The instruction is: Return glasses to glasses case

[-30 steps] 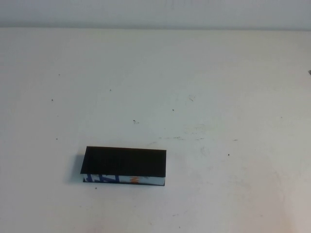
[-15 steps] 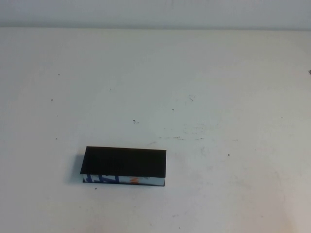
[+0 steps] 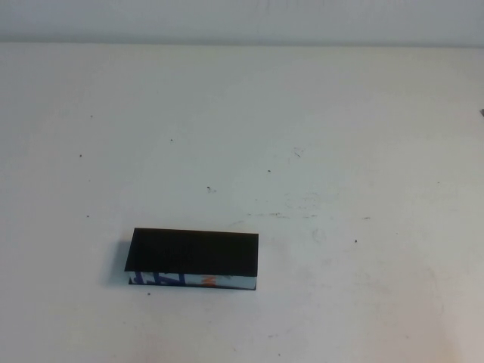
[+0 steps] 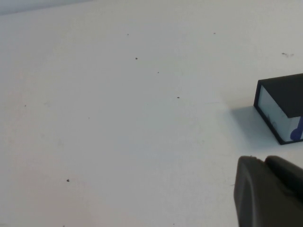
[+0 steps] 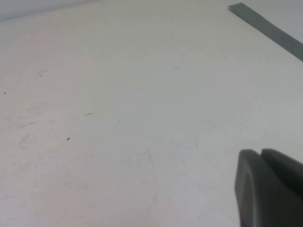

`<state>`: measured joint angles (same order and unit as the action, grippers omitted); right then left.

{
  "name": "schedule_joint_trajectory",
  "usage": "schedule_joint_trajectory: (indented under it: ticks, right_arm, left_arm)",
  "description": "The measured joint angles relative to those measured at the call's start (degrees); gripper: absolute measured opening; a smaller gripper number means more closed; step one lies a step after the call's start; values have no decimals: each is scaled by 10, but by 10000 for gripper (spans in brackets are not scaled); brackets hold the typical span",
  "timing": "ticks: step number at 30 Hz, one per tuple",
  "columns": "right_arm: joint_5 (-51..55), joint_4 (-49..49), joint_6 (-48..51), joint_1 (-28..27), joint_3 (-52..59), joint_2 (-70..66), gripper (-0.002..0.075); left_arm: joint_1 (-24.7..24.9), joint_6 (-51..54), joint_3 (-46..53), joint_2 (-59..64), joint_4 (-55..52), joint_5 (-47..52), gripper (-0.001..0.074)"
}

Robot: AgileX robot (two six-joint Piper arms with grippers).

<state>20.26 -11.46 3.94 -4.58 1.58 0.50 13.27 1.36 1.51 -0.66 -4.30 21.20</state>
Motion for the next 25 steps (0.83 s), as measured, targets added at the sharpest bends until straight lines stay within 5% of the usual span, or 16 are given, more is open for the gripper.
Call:
schedule_joint_trajectory:
  ticks: [25]
  right_arm:
    - [0,20,1,0,0,0,-12]
  left_arm:
    - [0,0,0,0,0,0,-1]
